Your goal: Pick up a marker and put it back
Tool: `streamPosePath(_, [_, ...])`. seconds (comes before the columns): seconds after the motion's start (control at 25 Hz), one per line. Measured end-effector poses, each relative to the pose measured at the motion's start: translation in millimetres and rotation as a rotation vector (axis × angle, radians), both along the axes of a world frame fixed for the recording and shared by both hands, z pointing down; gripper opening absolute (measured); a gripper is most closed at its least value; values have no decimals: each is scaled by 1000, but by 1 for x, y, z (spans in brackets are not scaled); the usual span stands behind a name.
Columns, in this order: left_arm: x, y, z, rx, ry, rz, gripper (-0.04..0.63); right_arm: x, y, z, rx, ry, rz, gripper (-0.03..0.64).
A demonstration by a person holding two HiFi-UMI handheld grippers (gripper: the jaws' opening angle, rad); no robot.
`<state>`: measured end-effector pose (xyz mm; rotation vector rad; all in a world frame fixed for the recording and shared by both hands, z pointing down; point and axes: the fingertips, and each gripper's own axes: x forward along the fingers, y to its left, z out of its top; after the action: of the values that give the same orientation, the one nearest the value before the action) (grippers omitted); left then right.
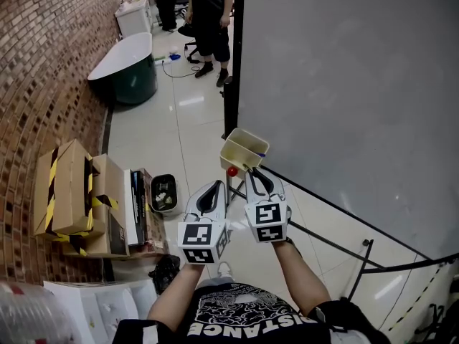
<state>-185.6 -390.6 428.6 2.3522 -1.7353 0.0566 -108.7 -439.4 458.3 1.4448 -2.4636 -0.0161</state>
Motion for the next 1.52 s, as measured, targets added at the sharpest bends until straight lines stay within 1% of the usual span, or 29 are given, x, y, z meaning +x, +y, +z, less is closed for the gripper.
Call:
streamPosePath(0.4, [-3, -7, 6, -13, -2, 11, 6, 0, -7, 10, -6, -3, 19, 41])
streamPosePath(0.8, [-4, 0, 7, -15, -5, 4, 6, 1, 0, 12, -10, -10, 8, 41])
streamPosePath(1.12, [4, 19, -3, 3, -4, -11, 6, 12, 21, -9, 27, -32, -3, 51])
streamPosePath(1.52, [30, 63, -17, 29, -4, -22, 6, 28, 71, -38, 80, -67, -37, 51])
